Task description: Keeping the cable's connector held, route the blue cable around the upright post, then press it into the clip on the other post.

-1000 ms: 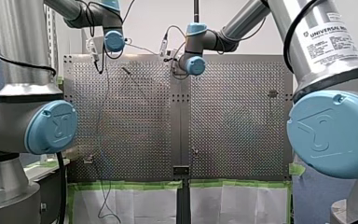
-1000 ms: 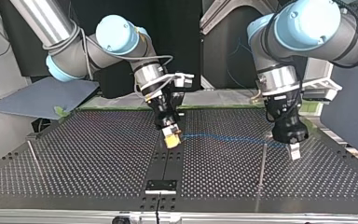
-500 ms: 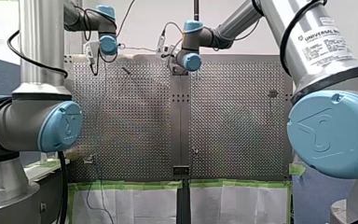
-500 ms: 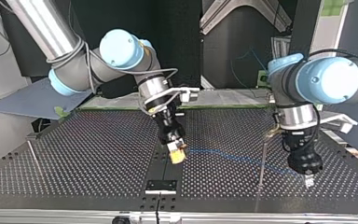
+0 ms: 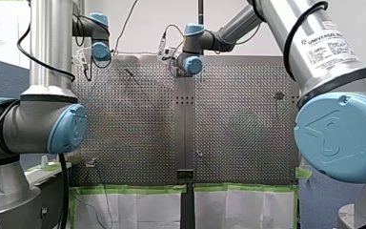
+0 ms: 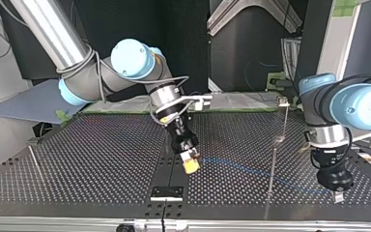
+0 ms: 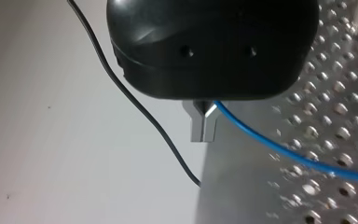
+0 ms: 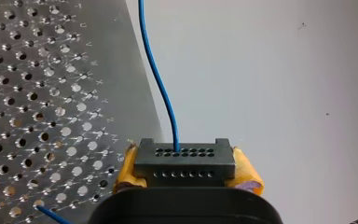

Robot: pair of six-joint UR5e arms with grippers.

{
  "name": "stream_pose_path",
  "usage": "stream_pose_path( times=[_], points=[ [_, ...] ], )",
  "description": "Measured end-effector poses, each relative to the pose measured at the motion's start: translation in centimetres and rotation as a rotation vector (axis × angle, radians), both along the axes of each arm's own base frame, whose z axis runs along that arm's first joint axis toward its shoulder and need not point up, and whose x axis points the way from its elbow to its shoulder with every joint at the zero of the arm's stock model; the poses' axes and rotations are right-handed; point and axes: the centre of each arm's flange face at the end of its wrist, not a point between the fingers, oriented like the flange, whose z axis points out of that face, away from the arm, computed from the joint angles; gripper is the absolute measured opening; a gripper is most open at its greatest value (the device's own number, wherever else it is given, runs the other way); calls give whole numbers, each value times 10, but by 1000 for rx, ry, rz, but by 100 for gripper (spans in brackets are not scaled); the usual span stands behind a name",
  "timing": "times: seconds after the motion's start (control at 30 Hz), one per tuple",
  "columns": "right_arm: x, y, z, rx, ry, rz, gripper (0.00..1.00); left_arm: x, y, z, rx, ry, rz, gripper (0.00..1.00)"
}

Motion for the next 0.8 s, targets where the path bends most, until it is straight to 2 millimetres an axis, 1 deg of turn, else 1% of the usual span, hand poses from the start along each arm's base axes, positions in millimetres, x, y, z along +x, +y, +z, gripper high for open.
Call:
stream_pose_path(
  times=[0.1, 0.23, 0.43, 0.67, 0.8],
  points=[
    [2, -3, -9, 8, 11, -1, 0, 8, 0, -13, -2, 23, -22, 0],
    [5, -9, -25, 23, 30, -5, 0, 21, -7, -35, 0, 65, -67, 0],
    [9, -16, -50, 43, 58, -14, 0, 30, -12, -53, -6, 96, -93, 0],
    [13, -23, -77, 62, 94, -26, 0, 32, -12, -60, -17, 109, -75, 0],
    [16, -25, -90, 73, 109, -29, 0, 34, -16, -67, -25, 124, -83, 0]
  ],
)
